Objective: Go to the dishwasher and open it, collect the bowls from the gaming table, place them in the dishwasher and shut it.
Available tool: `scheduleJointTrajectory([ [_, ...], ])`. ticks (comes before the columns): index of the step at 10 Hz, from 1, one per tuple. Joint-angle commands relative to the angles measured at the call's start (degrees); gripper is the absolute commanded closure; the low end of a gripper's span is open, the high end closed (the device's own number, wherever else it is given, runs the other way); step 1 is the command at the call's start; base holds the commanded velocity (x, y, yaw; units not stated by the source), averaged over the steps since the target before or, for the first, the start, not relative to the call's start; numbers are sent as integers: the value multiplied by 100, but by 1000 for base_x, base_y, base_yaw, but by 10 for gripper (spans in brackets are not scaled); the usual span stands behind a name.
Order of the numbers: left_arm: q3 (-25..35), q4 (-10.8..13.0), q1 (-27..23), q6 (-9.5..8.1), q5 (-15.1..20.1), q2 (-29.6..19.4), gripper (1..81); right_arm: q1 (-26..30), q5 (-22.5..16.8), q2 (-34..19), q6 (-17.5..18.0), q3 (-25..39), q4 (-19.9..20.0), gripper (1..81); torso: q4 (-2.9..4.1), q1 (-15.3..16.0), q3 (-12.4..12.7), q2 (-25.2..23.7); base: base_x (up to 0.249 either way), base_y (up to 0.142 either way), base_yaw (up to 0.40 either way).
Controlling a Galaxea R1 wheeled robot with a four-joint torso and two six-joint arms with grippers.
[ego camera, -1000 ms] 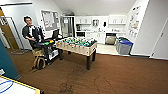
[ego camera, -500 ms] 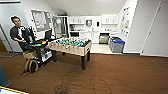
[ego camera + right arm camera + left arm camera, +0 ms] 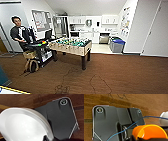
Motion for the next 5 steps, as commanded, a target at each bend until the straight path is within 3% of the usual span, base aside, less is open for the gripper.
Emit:
scheduleJointTrajectory([
  [1,68,64,-192,9,10,-110,811,216,-241,-28,-10,76,-155,811,0,0,0,0,0,0,0],
  [5,59,91,-157,35,-8,-110,811,207,-241,-19,-10,76,-164,811,0,0,0,0,18,0,0],
])
